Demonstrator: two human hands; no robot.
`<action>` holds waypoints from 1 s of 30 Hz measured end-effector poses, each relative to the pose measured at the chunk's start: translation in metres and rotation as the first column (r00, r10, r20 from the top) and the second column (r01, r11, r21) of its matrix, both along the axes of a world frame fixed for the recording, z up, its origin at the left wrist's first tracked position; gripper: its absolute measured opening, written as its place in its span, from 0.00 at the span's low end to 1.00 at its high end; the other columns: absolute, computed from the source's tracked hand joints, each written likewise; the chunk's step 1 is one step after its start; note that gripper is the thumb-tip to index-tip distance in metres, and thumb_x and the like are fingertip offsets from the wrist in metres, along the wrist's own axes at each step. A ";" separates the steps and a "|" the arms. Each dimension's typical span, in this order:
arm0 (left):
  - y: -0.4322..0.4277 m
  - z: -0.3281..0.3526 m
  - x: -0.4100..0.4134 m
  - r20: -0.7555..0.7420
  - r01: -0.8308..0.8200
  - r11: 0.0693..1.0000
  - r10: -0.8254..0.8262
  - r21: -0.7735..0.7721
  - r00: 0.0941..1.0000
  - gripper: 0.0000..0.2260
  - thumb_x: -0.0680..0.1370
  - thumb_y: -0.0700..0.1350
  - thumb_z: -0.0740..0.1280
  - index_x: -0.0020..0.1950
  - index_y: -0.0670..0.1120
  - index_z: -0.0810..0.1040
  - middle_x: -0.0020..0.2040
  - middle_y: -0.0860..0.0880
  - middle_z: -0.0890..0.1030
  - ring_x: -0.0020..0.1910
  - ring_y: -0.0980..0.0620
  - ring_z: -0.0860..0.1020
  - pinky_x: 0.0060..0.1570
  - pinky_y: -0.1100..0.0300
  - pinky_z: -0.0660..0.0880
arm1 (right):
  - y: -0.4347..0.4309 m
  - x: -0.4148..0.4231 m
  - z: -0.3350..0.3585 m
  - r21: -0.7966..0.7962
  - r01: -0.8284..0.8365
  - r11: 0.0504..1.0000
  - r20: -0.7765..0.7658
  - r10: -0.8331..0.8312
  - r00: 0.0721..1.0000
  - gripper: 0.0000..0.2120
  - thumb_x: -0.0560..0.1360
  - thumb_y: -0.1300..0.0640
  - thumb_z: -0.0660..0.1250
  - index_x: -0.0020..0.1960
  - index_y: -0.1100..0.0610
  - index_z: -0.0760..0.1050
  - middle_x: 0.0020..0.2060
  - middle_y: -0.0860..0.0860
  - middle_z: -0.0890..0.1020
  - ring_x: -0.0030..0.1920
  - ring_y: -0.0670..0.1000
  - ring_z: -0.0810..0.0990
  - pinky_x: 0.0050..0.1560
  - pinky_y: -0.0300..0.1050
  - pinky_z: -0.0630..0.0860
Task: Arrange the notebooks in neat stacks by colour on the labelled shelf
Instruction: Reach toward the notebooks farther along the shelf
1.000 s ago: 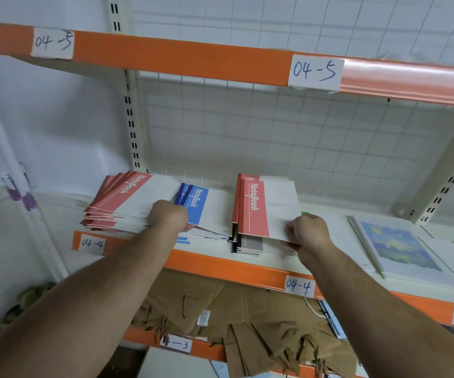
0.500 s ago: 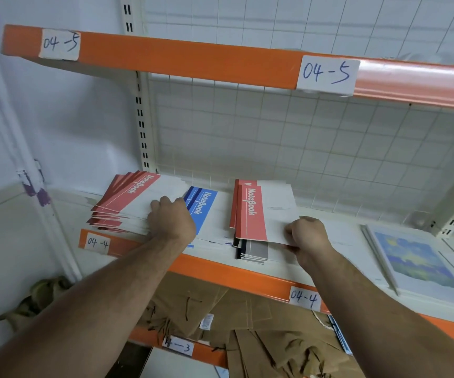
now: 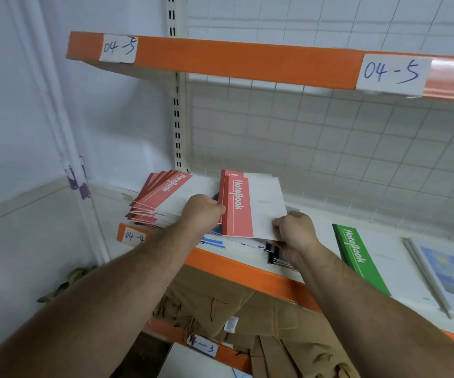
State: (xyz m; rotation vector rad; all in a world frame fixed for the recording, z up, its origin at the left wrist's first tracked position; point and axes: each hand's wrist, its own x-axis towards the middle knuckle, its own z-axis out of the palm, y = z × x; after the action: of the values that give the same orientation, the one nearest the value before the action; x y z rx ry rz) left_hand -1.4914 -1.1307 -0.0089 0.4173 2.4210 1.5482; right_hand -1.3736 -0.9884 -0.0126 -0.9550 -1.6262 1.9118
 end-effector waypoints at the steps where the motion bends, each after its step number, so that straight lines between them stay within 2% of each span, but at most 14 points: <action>1: -0.006 0.001 -0.010 -0.001 0.002 1.000 -0.002 0.006 1.000 0.07 0.81 0.47 0.66 0.45 0.46 0.78 0.46 0.47 0.84 0.43 0.50 0.83 0.47 0.55 0.80 | -0.006 -0.008 0.000 0.031 0.002 1.000 0.001 -0.002 1.000 0.10 0.75 0.72 0.58 0.45 0.60 0.75 0.45 0.59 0.82 0.42 0.60 0.83 0.45 0.58 0.83; 4: -0.026 0.005 -0.040 -0.055 0.029 0.997 -0.033 -0.066 0.998 0.08 0.81 0.46 0.65 0.48 0.43 0.80 0.45 0.47 0.85 0.43 0.49 0.83 0.45 0.53 0.80 | -0.028 -0.036 0.003 0.091 -0.001 0.996 0.037 -0.003 0.999 0.07 0.77 0.68 0.59 0.48 0.59 0.74 0.42 0.55 0.83 0.31 0.53 0.83 0.36 0.48 0.80; 7: -0.052 0.009 -0.073 -0.205 0.005 0.975 -0.052 -0.222 0.977 0.09 0.82 0.47 0.64 0.49 0.44 0.80 0.43 0.51 0.83 0.39 0.53 0.82 0.36 0.61 0.74 | -0.056 -0.069 0.006 0.089 -0.034 0.995 0.057 0.029 0.998 0.06 0.78 0.69 0.60 0.50 0.61 0.73 0.45 0.57 0.81 0.36 0.55 0.82 0.28 0.44 0.78; 9: -0.070 0.013 -0.096 -0.280 -0.005 0.959 -0.078 -0.285 0.957 0.08 0.82 0.48 0.63 0.47 0.46 0.78 0.40 0.53 0.80 0.36 0.57 0.79 0.32 0.65 0.69 | -0.072 -0.093 0.005 0.123 -0.043 0.991 0.071 0.034 0.997 0.07 0.76 0.69 0.60 0.50 0.63 0.74 0.44 0.58 0.81 0.36 0.57 0.81 0.28 0.44 0.78; 11: -0.086 0.016 -0.118 -0.307 -0.003 0.945 -0.103 -0.327 0.946 0.09 0.81 0.48 0.63 0.44 0.46 0.77 0.39 0.52 0.80 0.34 0.58 0.77 0.30 0.66 0.66 | -0.086 -0.114 0.003 0.160 -0.045 0.986 0.101 0.029 0.994 0.05 0.74 0.69 0.60 0.46 0.63 0.74 0.43 0.58 0.80 0.36 0.58 0.79 0.32 0.45 0.78; 13: -0.099 0.015 -0.140 -0.303 0.015 0.936 -0.129 -0.353 0.944 0.10 0.81 0.48 0.63 0.42 0.47 0.77 0.39 0.52 0.81 0.35 0.55 0.79 0.31 0.64 0.68 | -0.098 -0.131 0.002 0.199 -0.037 0.979 0.144 0.008 0.990 0.03 0.73 0.68 0.61 0.43 0.63 0.72 0.40 0.59 0.78 0.34 0.58 0.76 0.32 0.45 0.74; 16: -0.110 0.011 -0.165 -0.269 0.051 0.936 -0.152 -0.348 0.951 0.10 0.81 0.51 0.64 0.47 0.47 0.80 0.42 0.50 0.83 0.39 0.51 0.82 0.40 0.58 0.76 | -0.107 -0.151 0.001 0.235 -0.016 0.972 0.223 -0.038 0.974 0.06 0.72 0.66 0.63 0.37 0.61 0.69 0.33 0.56 0.73 0.29 0.55 0.70 0.27 0.41 0.65; 19: -0.116 0.003 -0.181 -0.269 0.092 0.914 -0.211 -0.395 0.940 0.09 0.80 0.53 0.65 0.48 0.49 0.78 0.42 0.51 0.83 0.40 0.51 0.83 0.48 0.54 0.79 | -0.113 -0.168 -0.004 0.286 -0.001 0.958 0.319 -0.095 0.943 0.06 0.71 0.64 0.66 0.38 0.61 0.70 0.32 0.55 0.73 0.31 0.55 0.71 0.28 0.41 0.67; 23: -0.118 -0.008 -0.192 -0.274 0.106 0.893 -0.245 -0.437 0.930 0.08 0.79 0.55 0.67 0.48 0.51 0.76 0.40 0.55 0.82 0.36 0.54 0.81 0.43 0.57 0.79 | -0.118 -0.179 -0.007 0.415 -0.063 0.907 0.478 -0.159 0.864 0.08 0.71 0.62 0.68 0.37 0.59 0.70 0.34 0.55 0.76 0.38 0.58 0.80 0.31 0.40 0.70; 26: -0.116 -0.004 -0.197 -0.297 0.072 0.856 -0.255 -0.512 0.920 0.10 0.78 0.55 0.69 0.51 0.50 0.76 0.42 0.53 0.82 0.36 0.54 0.80 0.36 0.59 0.74 | -0.118 -0.178 -0.005 0.481 -0.137 0.866 0.558 -0.181 0.810 0.09 0.73 0.58 0.69 0.39 0.58 0.70 0.33 0.53 0.75 0.34 0.51 0.77 0.28 0.38 0.67; 28: -0.113 0.002 -0.196 -0.345 0.023 0.837 -0.250 -0.547 0.905 0.14 0.76 0.55 0.70 0.55 0.48 0.74 0.45 0.52 0.80 0.39 0.51 0.79 0.37 0.58 0.73 | -0.119 -0.175 -0.002 0.517 -0.179 0.837 0.590 -0.198 0.783 0.10 0.72 0.54 0.70 0.40 0.57 0.70 0.31 0.51 0.75 0.31 0.49 0.75 0.26 0.37 0.64; 30: -0.107 0.007 -0.188 -0.399 0.001 0.835 -0.264 -0.550 0.878 0.18 0.76 0.54 0.71 0.60 0.47 0.71 0.50 0.49 0.79 0.46 0.48 0.79 0.42 0.54 0.76 | -0.119 -0.171 -0.001 0.528 -0.208 0.823 0.598 -0.187 0.780 0.11 0.72 0.50 0.70 0.39 0.56 0.72 0.32 0.51 0.76 0.31 0.49 0.75 0.27 0.38 0.65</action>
State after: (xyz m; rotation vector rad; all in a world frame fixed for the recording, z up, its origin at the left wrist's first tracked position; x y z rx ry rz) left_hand -1.6799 -1.2382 -0.0018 0.8956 2.9486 0.6908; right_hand -1.5450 -1.1077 -0.0137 -1.3838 -2.3907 0.9781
